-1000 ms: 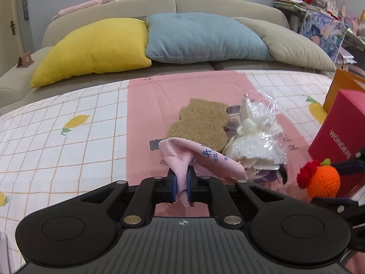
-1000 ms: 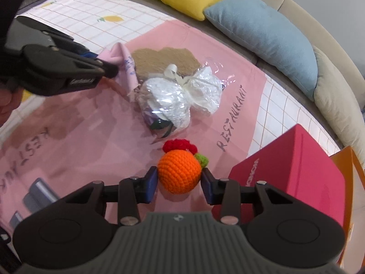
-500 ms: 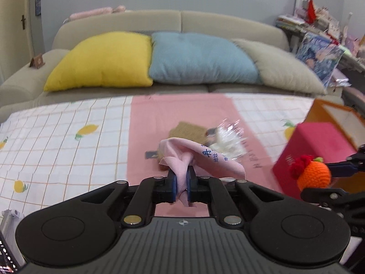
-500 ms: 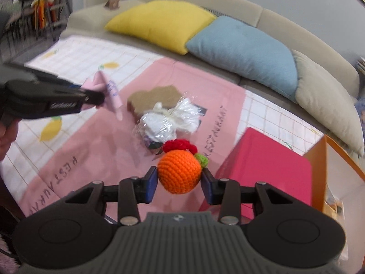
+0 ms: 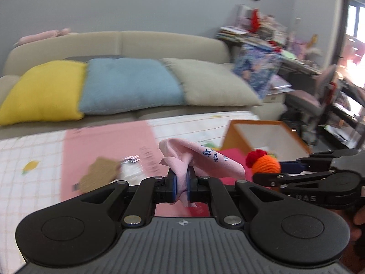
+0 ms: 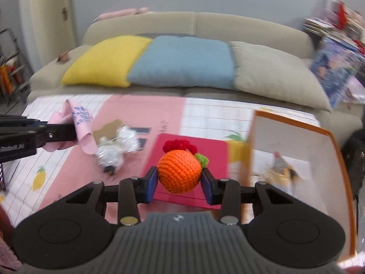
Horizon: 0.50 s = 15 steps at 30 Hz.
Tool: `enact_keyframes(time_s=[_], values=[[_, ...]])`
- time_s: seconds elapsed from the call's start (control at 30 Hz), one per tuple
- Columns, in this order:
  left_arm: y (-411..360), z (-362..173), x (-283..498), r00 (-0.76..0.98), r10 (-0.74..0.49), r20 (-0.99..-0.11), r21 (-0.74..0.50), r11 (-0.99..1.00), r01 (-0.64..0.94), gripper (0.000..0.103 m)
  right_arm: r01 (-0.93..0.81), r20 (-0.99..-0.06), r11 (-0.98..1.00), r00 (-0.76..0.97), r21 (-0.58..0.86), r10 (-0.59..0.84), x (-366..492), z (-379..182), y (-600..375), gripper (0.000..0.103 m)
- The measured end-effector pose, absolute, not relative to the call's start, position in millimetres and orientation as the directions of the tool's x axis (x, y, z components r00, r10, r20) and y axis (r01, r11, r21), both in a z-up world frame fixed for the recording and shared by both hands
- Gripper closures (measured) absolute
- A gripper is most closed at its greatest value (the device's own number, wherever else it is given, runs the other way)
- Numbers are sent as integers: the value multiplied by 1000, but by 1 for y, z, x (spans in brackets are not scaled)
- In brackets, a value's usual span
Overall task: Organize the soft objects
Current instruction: 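Carry the pink cloth and orange ball with both tools over the orange box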
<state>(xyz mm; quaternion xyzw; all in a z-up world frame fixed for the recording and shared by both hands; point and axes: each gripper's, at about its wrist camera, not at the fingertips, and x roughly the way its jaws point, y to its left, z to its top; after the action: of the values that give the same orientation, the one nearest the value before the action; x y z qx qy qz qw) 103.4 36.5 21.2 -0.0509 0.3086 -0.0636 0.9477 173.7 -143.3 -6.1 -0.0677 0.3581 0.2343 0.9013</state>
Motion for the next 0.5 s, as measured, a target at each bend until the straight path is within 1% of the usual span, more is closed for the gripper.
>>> enact_keyframes(time_s=[0.17,0.27,0.33,0.5], values=[[-11,35,131,792,-243,-560,-78,967,242,94,-349,-670,934,676,76,307,183,-2,-190,63],[-41,38,148,772,-286,-568,-42,947,319,94,-270,-668,957,694,104,268,188,-3,-219,63],[-61,38,158,753,-304,-583,-15,931,364,94,-224,-672,967,699,120,245,192,-5,-237,63],[-110,28,182,698,-329,-636,48,886,462,94,-153,-710,983,681,104,181,203,-15,-267,63]])
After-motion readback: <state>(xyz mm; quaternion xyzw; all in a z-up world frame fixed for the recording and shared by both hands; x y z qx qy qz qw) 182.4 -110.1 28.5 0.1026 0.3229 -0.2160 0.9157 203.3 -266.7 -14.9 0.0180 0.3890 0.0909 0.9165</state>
